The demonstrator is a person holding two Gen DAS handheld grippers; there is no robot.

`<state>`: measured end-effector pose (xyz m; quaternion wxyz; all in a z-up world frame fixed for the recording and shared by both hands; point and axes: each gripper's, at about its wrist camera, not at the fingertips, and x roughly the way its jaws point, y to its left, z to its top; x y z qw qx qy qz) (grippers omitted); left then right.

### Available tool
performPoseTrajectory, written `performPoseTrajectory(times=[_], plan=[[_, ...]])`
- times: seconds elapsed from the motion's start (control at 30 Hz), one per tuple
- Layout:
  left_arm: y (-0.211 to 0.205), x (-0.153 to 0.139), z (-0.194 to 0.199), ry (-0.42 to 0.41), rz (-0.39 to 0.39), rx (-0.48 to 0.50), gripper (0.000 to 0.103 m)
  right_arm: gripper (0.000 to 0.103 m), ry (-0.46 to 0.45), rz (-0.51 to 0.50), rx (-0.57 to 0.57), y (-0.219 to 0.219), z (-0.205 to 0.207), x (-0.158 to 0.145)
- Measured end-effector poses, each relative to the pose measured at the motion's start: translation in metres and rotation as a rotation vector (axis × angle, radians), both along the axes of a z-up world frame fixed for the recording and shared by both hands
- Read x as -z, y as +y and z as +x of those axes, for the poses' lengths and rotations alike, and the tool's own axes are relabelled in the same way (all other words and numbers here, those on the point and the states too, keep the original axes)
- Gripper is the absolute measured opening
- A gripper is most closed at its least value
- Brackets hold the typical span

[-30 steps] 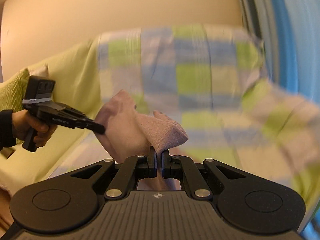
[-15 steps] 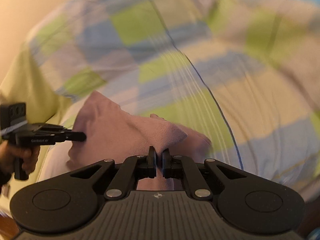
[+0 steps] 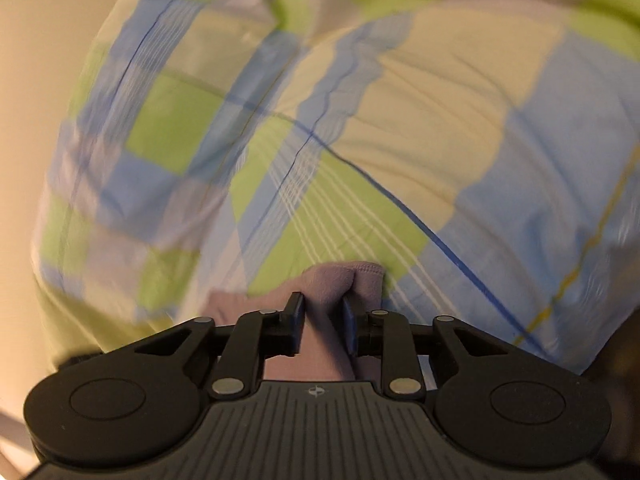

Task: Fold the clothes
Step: 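Lift the folded shirt with both grippers and fold it over again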

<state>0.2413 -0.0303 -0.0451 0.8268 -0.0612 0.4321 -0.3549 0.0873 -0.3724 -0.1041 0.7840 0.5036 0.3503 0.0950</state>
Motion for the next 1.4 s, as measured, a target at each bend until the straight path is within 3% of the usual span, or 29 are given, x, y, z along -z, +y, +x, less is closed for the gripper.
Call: performPoseTrajectory(times=[0.03,0.07,0.13,0.23,0.4,0.53,0.7,0.73,0.77,0.8,0.87,0.93,1.03,1.13,1.23,1.4], plan=[[-0.001,0.0,0.0,-0.011,0.01,-0.013,0.006,0.007,-0.004,0.003,0.022,-0.002,-0.002,-0.001],[-0.001,0.0,0.0,-0.02,0.023,-0.015,0.006,0.005,-0.015,-0.059,0.025,-0.002,-0.003,-0.007],[-0.002,-0.001,-0.003,-0.042,0.047,-0.005,0.006,0.005,-0.064,-0.269,-0.013,0.009,-0.006,-0.024],[-0.006,0.001,-0.006,-0.066,0.087,0.008,0.006,0.004,-0.082,-0.483,-0.035,0.021,-0.006,-0.033],[-0.004,-0.002,-0.005,-0.062,0.07,0.011,0.007,0.011,-0.067,-0.364,0.01,0.008,-0.011,-0.025],[-0.005,-0.008,0.001,-0.052,0.011,0.001,0.012,0.041,-0.122,-0.299,-0.011,0.013,-0.012,-0.027],[-0.016,-0.003,0.016,-0.029,0.007,-0.021,0.014,0.041,-0.083,-0.214,-0.011,0.019,0.003,-0.015],[-0.018,-0.002,0.017,-0.032,0.016,-0.024,0.014,0.033,-0.059,-0.206,-0.006,0.018,0.006,-0.012],[-0.02,-0.002,0.017,-0.045,0.035,-0.024,0.006,0.008,-0.052,-0.216,-0.004,0.018,0.005,-0.012],[-0.021,-0.003,0.014,-0.069,0.054,-0.019,0.0,0.007,-0.048,-0.229,-0.003,0.018,0.004,-0.013],[-0.021,-0.007,0.006,-0.12,0.08,-0.012,0.0,0.005,-0.112,-0.309,-0.029,0.024,-0.002,-0.024],[-0.018,-0.005,0.0,-0.136,0.095,-0.006,0.0,0.005,-0.144,-0.37,-0.061,0.03,-0.003,-0.029],[-0.016,0.008,0.002,-0.11,0.12,-0.026,0.0,0.005,-0.082,-0.352,-0.068,0.025,0.006,-0.013],[-0.009,0.011,0.006,-0.089,0.096,-0.073,0.002,0.001,-0.066,-0.327,-0.039,0.018,0.003,-0.008],[-0.002,0.002,0.003,-0.115,0.121,-0.098,0.003,0.015,-0.095,-0.376,-0.007,0.015,-0.011,-0.022],[0.015,-0.018,-0.029,-0.141,0.111,-0.061,0.008,0.024,-0.103,-0.335,-0.007,0.009,-0.043,-0.034]])
